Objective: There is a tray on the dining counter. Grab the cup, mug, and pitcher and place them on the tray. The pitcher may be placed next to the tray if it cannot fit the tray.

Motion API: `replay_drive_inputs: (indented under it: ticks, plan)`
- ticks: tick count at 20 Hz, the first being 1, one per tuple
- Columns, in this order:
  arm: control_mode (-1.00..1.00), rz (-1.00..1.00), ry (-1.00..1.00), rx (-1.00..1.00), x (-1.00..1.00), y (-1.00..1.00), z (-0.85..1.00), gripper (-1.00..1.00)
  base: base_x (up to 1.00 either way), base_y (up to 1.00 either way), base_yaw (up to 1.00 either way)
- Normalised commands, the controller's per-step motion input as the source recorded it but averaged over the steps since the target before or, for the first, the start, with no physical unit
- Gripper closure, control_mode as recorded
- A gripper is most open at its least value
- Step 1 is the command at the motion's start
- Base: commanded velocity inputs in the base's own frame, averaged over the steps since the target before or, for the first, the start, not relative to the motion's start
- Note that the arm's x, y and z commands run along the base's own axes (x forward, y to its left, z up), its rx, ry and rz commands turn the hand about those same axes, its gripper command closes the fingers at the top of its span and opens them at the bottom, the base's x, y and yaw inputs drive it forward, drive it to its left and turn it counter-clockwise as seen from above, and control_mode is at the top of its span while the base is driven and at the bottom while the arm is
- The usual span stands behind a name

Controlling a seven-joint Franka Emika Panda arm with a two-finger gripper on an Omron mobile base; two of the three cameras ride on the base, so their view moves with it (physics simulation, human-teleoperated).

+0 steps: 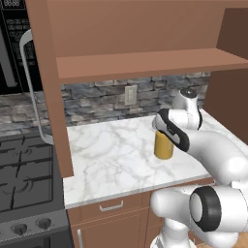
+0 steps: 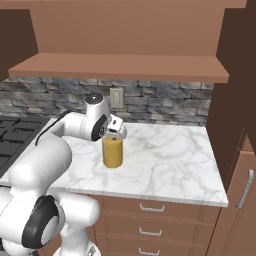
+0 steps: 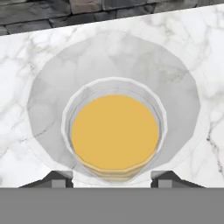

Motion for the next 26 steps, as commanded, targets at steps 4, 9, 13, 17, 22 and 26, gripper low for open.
replay_drive_inputs:
  ticks: [4,9,13,17,22,26]
  plan:
    - [-1.0,0.0,-0.16,0.0,-0.41,0.0,0.21,1.0,0.0,0.0,0.0]
    - [-1.0,0.0,-0.09,0.0,-0.23,0.0,0.21,1.0,0.0,0.0,0.0]
    - [-1.0,0.0,0.0,0.0,-0.02,0.0,0.34,1.0,0.0,0.0,0.0]
    - [-1.0,0.0,0.0,0.0,0.0,0.0,0.47,1.0,0.0,0.0,0.0]
    - [-1.0,0.0,0.01,0.0,0.0,0.0,0.45,1.0,0.0,0.0,0.0]
    - [-1.0,0.02,0.08,0.0,-0.17,0.0,0.15,1.0,0.0,0.0,0.0]
